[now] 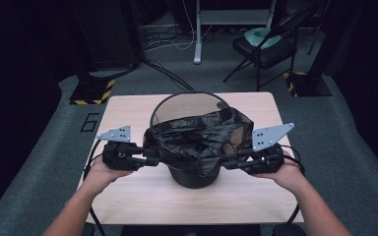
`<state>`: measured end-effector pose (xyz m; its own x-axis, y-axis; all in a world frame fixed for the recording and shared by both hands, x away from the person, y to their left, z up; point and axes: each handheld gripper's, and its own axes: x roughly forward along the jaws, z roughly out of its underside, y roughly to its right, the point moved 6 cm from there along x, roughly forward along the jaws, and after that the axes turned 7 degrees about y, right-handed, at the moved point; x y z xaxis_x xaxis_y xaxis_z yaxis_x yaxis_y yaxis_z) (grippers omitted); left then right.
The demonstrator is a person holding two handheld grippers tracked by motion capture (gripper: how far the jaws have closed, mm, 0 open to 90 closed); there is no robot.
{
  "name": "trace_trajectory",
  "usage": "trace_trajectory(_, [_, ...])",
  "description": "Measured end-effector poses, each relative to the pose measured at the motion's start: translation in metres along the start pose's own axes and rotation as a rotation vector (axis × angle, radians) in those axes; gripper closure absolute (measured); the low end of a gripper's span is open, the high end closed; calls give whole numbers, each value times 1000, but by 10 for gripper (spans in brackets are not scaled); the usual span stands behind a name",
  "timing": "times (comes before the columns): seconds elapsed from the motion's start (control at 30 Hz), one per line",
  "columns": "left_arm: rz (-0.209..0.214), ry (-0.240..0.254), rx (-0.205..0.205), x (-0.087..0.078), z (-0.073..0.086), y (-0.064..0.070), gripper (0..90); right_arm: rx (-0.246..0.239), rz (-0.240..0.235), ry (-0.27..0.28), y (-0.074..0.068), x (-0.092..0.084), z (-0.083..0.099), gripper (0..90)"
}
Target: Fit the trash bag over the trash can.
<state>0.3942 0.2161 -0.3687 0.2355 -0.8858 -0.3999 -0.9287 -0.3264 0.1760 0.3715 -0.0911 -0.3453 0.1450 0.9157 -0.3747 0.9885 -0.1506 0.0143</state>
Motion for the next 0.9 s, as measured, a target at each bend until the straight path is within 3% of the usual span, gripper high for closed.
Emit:
trace_trajectory(0.03, [5,3,1,-1,0,2,488,-2,0,-1,0,0,0,798])
trace_trajectory(0.07, [9,4,6,-2,0,3,461,-6,-1,0,0,0,1,811])
trace_trajectory(0.3, [11,11,24,0,0,10,422,0,3,-4,1,4,1,838])
trace_trajectory(0.4, [10,12,40,1,-1,12,476,5,6,-1,2,5,1,846])
trace_trajectory(0.63, [10,-14,109,1,2,16,837,17,-8,7,2,6,1,826])
trace_trajectory(0.7, [-2,-27,112,1,4,14,888,23,-16,3,2,6,3,822])
trace_trajectory(0.9, [-55,-61,102,4,10,0,895,11,-3,-42,3,11,13,883])
